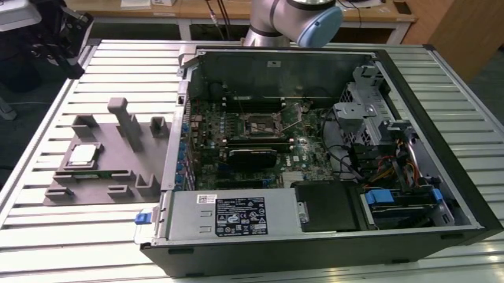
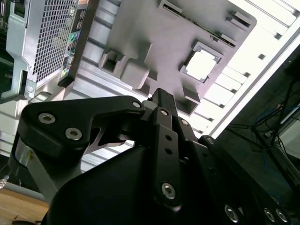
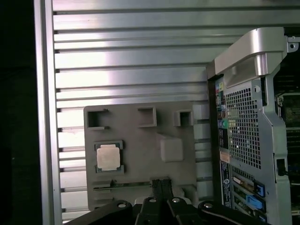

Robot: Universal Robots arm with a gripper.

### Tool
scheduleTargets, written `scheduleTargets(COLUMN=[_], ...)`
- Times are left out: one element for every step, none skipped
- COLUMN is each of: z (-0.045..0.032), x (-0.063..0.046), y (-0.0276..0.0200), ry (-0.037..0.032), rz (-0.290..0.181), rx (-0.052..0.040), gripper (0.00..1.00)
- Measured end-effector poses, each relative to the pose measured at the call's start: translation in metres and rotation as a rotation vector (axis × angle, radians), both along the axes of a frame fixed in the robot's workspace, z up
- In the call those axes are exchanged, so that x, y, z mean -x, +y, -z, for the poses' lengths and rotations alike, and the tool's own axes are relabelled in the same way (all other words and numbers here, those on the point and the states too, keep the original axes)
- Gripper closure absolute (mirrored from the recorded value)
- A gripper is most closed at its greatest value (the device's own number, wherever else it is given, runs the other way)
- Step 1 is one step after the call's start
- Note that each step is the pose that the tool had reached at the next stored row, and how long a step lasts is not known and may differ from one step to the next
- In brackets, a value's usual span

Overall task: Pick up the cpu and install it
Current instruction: 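Reach for the cpu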

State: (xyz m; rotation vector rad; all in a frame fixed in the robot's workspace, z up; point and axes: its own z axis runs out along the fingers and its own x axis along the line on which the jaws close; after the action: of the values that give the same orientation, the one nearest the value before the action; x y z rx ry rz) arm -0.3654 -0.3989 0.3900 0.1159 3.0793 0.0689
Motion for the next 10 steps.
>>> scheduleTargets(z=[0.0001,0.0002,0.0003,0.0003,0.0004,0.0004,0.0005,0.0006,0.0006,0.0006], x=[0.0011,0.0023,0.0034,0.0045,0.0056,0.0066,0.0076,0.0086,0.0095,0.0103], y=[0.0000,0.0000,0.0000,0.0000,0.0000,0.0000,0.0000,0.0000,0.0000,0.0000], ry=[0.0000,0.0000,0.0000,0.0000,0.0000,0.0001,0.0000,-0.0001,0.0000,0.0001], rz=[0.000,0.000,0.000,0.000,0.000,0.000,0.000,0.000,0.000,0.000], rx=[0.0000,0.0000,0.0000,0.0000,0.0000,0.0000,0.0000,0.0000,0.0000,0.0001], gripper=[0.89,0.89,0.89,0.89,0.89,0.89,0.89,0.89,0.89,0.89])
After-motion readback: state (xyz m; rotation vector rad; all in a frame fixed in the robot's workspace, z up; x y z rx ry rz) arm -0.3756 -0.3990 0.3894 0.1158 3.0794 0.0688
